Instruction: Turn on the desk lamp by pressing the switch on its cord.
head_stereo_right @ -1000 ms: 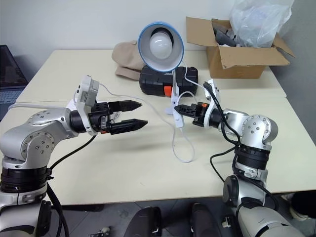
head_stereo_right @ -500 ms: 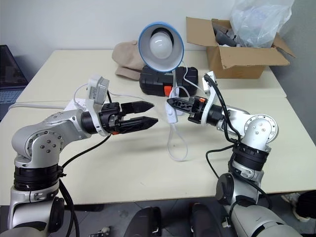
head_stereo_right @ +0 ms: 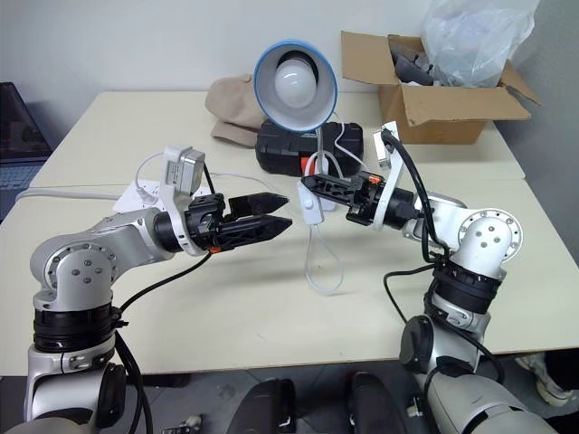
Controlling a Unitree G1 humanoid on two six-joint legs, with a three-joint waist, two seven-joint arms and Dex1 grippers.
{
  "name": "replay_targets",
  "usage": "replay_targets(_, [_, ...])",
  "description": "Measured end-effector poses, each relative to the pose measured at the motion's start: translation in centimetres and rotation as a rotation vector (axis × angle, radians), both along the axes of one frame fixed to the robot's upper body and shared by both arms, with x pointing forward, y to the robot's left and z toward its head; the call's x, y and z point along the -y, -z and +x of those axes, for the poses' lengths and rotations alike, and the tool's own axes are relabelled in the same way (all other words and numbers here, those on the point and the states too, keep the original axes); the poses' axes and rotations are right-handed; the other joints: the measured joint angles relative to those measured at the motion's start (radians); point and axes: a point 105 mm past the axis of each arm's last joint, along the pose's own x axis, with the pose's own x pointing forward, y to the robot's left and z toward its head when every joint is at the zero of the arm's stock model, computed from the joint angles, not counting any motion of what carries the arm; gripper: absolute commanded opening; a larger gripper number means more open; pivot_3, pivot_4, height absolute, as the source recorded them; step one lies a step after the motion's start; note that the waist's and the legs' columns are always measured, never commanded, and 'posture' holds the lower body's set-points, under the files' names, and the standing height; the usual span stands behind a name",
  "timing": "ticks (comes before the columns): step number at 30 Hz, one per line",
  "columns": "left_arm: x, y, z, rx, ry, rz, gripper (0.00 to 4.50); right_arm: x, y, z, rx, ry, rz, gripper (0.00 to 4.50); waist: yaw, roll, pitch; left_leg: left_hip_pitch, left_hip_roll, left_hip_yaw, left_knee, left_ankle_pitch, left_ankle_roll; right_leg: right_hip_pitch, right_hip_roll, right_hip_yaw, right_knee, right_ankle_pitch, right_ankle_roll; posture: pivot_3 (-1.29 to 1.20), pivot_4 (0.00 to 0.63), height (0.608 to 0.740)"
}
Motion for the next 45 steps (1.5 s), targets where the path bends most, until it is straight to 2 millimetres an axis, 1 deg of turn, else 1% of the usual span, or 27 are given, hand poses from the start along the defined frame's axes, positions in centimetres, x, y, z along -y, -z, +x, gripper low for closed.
replay_targets(3, [0.0, 0.4, -0.1, -0.018, 0.003, -0.003, 4.5, 0.6, -0.6, -0.5, 0.045, -0.013, 0.008, 0.34, 0.0, 0.0, 0.0, 0.0, 0.0, 0.0, 0.0, 0.0, 0.0, 0.0, 0.0, 0.0, 0.0, 0.0, 0.0, 0.0, 0.15, 0.74])
replay_targets(8, [0.3, 0.3, -0.3, -0.027, 0.031, -0.033, 4.5, 0.7, -0.3, -1.5, 0.067, -0.066, 0.014, 0.34, 0.0, 0.0, 0.0, 0.0, 0.0, 0.0, 0.0, 0.0, 0.0, 0.0, 0.0, 0.0, 0.0, 0.0, 0.0, 0.0, 0.15, 0.74])
replay_targets(13, [0.7, 0.3, -0.4, -0.056, 0.062, -0.077, 4.5, 0.6, -0.5, -2.1, 0.113, -0.1, -0.003, 0.34, 0.0, 0.0, 0.0, 0.0, 0.0, 0.0, 0.0, 0.0, 0.0, 0.0, 0.0, 0.0, 0.0, 0.0, 0.001, 0.0, 0.15, 0.74])
replay_targets(22, [1.2, 0.7, -0.6, -0.1, 0.09, -0.085, 4.5, 0.1, -0.8, -2.6, 0.147, -0.146, 0.0, 0.34, 0.0, 0.0, 0.0, 0.0, 0.0, 0.0, 0.0, 0.0, 0.0, 0.0, 0.0, 0.0, 0.0, 0.0, 0.001, 0.0, 0.15, 0.74])
replay_targets(26, [1.7, 1.0, -0.8, -0.111, 0.107, -0.083, 4.5, 0.2, -1.2, -3.0, 0.163, -0.164, 0.017, 0.34, 0.001, 0.0, 0.0, 0.0, 0.0, 0.0, 0.0, 0.0, 0.0, 0.0, 0.0, 0.0, -0.001, 0.0, 0.001, 0.0, 0.15, 0.74])
replay_targets(33, [2.2, 1.0, -0.9, -0.116, 0.129, -0.092, 4.5, 0.1, -1.4, -3.3, 0.172, -0.185, 0.023, 0.34, 0.001, 0.0, 0.0, 0.0, 0.0, 0.0, 0.0, 0.0, 0.0, 0.0, 0.0, 0.0, -0.001, 0.0, 0.001, 0.0, 0.15, 0.74])
replay_targets(45, [3.1, 0.5, -1.2, -0.121, 0.166, -0.144, 4.5, -0.1, -1.3, -3.5, 0.167, -0.187, 0.02, 0.34, 0.001, 0.0, 0.0, 0.0, 0.0, 0.0, 0.0, 0.0, 0.0, 0.0, 0.0, 0.0, -0.001, -0.001, 0.001, 0.0, 0.15, 0.74])
